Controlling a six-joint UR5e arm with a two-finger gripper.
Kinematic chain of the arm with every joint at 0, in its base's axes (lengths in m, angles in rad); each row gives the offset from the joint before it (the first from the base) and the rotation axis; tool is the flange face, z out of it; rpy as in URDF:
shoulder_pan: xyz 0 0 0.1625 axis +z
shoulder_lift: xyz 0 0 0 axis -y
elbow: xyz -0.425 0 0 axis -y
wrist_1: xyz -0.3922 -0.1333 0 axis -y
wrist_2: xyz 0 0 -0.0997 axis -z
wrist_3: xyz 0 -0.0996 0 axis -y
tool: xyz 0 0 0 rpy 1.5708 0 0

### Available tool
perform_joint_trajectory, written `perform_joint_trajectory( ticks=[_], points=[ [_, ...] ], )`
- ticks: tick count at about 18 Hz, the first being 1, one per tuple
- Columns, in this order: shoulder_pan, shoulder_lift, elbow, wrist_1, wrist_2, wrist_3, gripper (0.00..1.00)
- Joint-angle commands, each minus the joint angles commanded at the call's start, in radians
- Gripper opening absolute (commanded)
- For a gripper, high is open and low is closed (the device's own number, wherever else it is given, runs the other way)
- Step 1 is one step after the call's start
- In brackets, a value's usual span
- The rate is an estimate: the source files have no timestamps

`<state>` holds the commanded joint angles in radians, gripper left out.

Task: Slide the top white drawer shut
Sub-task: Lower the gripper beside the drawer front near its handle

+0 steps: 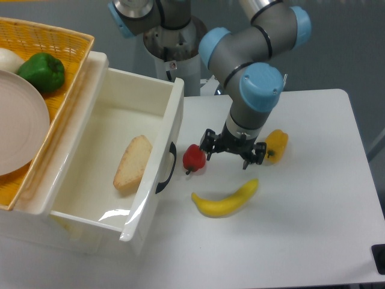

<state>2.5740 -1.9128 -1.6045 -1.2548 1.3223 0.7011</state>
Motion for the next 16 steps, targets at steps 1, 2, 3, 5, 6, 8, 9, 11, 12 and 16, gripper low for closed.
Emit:
perform_joint_trajectory(
  ticks=[1, 2, 3, 5, 6, 8, 9, 11, 12, 16],
  points=[
    [-0.002, -0.008, 0.005, 0.002, 0.002, -0.003, 1.0],
    [-0.002, -0.014, 0.006, 0.002, 0.0, -0.003, 1.0],
    [-0.002, -0.02, 0.006, 0.003, 0.0, -0.003, 1.0],
    [-0.003, -0.028, 0.014, 0.003, -0.002, -0.005, 1.0],
    [-0.005, -0.037, 0.02, 0.003, -0.003, -0.006, 1.0],
    [-0.02, -0.058, 0.035, 0.003, -0.005, -0.023, 1.0],
    [-0.026, -0.072, 0.041, 0.006, -0.005, -0.034, 1.0],
    [-0.044, -0.094, 0.057, 0.023, -0.005, -0.069, 1.0],
    [-0.051, -0.103, 0.064, 0.026, -0.005, -0.081, 1.0],
    [-0.06, -0.121, 0.067, 0.032, -0.009, -0.077, 1.0]
  ],
)
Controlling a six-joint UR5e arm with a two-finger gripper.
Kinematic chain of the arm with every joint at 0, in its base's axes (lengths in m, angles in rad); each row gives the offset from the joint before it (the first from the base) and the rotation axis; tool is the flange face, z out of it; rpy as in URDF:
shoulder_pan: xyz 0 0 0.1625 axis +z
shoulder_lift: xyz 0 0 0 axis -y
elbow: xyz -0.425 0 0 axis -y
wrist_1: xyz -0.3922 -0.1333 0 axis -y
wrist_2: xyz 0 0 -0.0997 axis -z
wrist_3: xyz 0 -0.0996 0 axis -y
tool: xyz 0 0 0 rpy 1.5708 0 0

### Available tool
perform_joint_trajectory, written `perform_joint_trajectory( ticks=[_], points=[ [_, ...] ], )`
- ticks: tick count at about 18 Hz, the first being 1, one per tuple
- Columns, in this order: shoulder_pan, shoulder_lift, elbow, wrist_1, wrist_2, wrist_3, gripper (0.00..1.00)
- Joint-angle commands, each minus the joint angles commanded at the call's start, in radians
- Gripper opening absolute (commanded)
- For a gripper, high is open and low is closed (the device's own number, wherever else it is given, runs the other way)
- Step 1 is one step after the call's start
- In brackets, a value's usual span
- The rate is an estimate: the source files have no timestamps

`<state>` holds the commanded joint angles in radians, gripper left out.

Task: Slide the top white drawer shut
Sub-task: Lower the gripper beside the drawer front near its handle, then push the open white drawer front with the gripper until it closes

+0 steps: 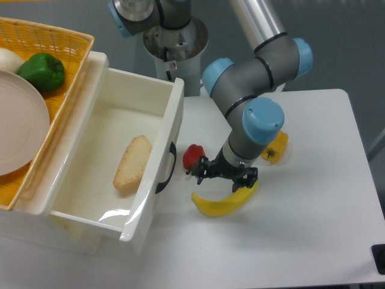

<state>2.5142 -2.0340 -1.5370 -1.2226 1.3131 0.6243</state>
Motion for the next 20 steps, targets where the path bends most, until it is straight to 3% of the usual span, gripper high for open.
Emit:
perform_joint_trajectory(
  ticks=[20],
  points=[
    [-0.054, 0.02, -0.003, -0.011, -0.031, -0.008, 1.0]
  ],
)
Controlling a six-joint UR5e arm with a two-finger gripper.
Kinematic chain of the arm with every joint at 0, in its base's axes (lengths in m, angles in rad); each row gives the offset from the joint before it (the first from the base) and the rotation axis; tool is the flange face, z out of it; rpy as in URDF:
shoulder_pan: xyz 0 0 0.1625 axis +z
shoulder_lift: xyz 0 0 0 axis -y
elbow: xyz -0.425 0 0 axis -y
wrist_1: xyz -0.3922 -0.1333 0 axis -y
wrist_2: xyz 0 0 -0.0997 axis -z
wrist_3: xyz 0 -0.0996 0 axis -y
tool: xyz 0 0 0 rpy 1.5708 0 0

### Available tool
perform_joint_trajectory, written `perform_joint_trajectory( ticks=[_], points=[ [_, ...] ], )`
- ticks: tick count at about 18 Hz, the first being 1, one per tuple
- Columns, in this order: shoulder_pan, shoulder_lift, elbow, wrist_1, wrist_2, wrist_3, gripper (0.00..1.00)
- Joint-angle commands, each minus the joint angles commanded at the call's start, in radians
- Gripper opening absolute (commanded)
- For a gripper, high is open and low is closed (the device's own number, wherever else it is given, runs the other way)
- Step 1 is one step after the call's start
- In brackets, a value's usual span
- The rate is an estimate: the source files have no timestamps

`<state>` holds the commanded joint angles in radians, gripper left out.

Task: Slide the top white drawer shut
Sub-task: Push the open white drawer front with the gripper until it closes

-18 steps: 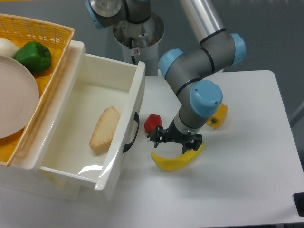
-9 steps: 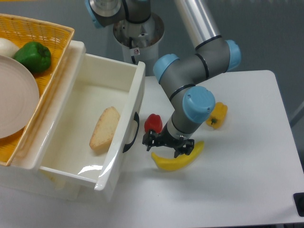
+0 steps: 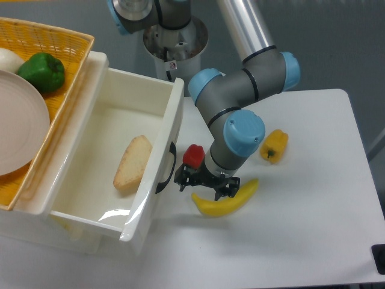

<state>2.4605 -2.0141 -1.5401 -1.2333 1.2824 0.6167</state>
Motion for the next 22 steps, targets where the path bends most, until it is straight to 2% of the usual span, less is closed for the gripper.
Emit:
perform_joint_trajectory(
  ticks=[11, 22],
  points=[
    [-0.028, 0.048, -0.009, -0.02, -0.012, -0.002, 1.0],
    [-0.064, 0.055, -0.009, -0.032, -0.012, -0.002, 1.0]
  ],
)
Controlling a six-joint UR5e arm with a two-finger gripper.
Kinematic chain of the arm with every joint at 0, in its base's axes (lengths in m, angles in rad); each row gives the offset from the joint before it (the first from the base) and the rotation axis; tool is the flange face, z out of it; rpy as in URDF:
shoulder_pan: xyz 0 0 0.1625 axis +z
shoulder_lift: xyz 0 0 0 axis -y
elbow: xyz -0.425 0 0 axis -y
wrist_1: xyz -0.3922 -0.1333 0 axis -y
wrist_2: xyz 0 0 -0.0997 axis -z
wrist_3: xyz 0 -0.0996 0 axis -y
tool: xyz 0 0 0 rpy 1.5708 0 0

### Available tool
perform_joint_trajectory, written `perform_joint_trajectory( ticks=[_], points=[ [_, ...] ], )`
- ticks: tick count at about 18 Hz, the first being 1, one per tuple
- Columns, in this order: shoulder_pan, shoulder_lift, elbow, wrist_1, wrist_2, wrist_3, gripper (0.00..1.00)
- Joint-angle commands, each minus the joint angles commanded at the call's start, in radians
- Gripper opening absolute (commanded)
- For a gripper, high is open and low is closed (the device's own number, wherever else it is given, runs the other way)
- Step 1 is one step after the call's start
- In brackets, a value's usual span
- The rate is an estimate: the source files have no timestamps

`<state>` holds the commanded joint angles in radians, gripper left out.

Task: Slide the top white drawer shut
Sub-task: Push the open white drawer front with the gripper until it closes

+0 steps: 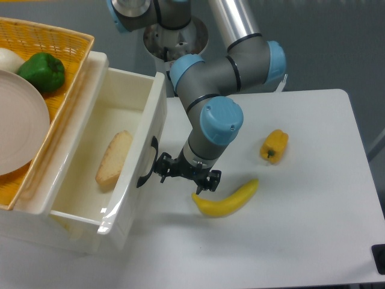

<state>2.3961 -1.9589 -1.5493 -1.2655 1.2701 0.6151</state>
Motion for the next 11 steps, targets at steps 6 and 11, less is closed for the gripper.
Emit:
perform_joint_trajectory(
  ticks=[6, 11],
  points=[
    [-0.017, 0.006, -0.002, 0.0, 0.002, 0.0, 1.0],
    [-0.044, 0.008, -0.002, 0.0, 0.003, 0.0, 1.0]
  ],
)
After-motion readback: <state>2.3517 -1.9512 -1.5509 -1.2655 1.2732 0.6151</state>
